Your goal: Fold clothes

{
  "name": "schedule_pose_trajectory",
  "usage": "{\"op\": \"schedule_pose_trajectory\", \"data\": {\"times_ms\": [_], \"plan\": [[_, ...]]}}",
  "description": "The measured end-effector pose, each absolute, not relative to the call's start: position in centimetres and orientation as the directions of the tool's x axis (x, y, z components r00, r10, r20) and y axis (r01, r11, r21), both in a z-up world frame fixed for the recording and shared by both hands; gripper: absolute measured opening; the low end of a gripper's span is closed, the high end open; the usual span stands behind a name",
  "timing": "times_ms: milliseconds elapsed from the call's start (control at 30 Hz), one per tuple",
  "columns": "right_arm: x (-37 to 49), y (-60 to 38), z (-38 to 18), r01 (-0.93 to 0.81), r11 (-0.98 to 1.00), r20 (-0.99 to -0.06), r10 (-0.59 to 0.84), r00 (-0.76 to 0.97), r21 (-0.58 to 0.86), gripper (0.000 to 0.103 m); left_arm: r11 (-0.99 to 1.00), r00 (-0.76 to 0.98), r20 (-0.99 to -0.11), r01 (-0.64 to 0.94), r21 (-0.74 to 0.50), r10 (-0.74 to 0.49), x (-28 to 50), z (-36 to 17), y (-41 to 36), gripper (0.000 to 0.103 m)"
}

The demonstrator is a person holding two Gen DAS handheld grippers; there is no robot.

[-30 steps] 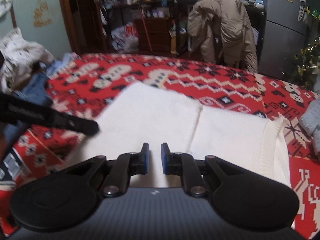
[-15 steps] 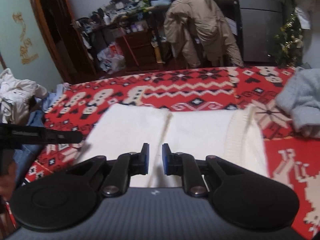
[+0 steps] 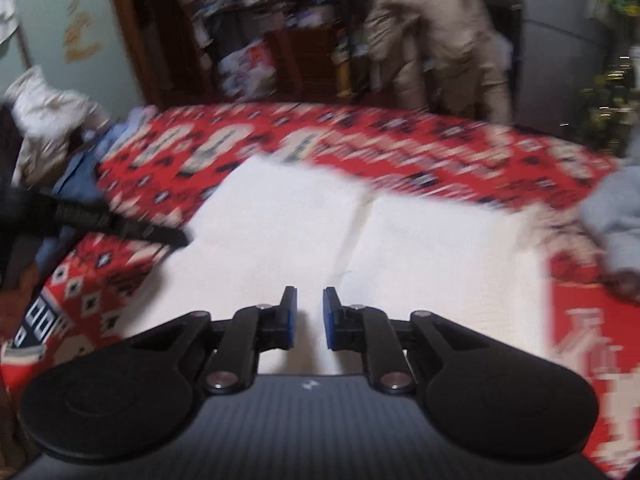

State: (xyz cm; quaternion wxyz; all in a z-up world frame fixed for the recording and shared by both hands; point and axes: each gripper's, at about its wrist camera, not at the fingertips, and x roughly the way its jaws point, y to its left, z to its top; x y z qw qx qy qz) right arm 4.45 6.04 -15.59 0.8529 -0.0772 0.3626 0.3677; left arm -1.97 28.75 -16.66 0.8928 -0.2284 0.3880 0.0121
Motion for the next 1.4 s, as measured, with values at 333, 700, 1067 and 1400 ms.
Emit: {"op": "schedule_pose_trajectory", "data": {"times_ms": [333,700,1067,1400], "plan": [[10.1,-6.5,-16.3,-0.399,0.9,-0.765,0.38,0.52,0.176,0.023,0.884,0.702,-0.693,-0.207,-0.419,-0.164,-1.9,-16.7,28.9,0.007],[10.1,-7.5,-16.1,-0.394,0.885,-0.734,0.436,0.521,0.247,0.028,0.885,0.701,-0.693,-0.203,-0.419,-0.167,-2.0,-16.8,29.0,0.007],[10.5,-6.6,-18.0,-0.412,0.86,-0.754,0.478,0.45,0.3,0.028,0.883,0.7,-0.694,-0.205,-0.422,-0.169,-1.9,-16.8,29.0,0.007],[9.7,-5.4,-15.7,-0.442,0.843,-0.695,0.515,0.501,0.306,0.005,0.864,0.692,-0.699,-0.228,-0.449,-0.181,-1.8,-16.8,29.4,0.007]]}}
